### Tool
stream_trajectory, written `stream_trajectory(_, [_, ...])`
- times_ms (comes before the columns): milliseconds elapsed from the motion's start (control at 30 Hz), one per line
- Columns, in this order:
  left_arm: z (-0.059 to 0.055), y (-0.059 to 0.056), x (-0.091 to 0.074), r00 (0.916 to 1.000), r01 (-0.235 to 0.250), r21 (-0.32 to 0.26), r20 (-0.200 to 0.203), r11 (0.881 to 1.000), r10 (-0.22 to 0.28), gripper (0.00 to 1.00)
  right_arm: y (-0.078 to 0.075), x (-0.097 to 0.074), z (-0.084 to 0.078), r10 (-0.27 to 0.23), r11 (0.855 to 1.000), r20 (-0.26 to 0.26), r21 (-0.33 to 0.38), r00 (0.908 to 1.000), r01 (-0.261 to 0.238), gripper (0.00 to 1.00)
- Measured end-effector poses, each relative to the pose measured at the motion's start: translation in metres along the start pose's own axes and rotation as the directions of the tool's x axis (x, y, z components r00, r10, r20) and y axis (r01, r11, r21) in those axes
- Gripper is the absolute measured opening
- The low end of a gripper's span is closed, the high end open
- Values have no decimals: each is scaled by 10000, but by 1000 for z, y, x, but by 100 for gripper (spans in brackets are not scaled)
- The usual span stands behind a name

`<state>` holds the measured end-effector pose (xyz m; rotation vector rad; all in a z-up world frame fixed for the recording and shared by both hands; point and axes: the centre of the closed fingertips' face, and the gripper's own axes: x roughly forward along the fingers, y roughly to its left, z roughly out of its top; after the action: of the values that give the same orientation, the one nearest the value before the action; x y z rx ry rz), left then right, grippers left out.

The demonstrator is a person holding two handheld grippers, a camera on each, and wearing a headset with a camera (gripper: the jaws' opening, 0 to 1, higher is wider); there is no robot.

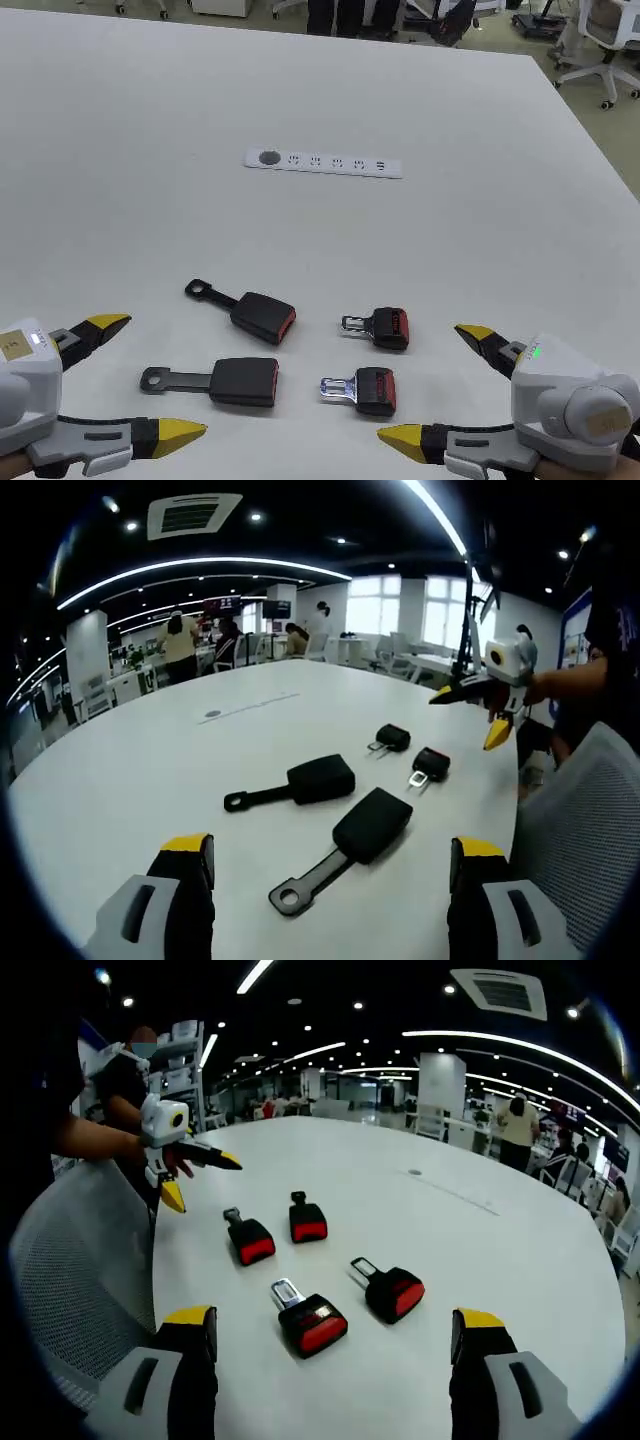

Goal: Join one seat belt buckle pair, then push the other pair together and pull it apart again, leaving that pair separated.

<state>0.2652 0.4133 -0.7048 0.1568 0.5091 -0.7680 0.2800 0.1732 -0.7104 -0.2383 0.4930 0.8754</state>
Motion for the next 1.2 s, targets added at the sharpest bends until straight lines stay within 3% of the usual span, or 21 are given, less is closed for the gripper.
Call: stream_trajectory(1200, [0,-1,1,10000,26,98,-30,9999,-25,100,2,-2,2,51,9995,-121,-301,9999,-54,99])
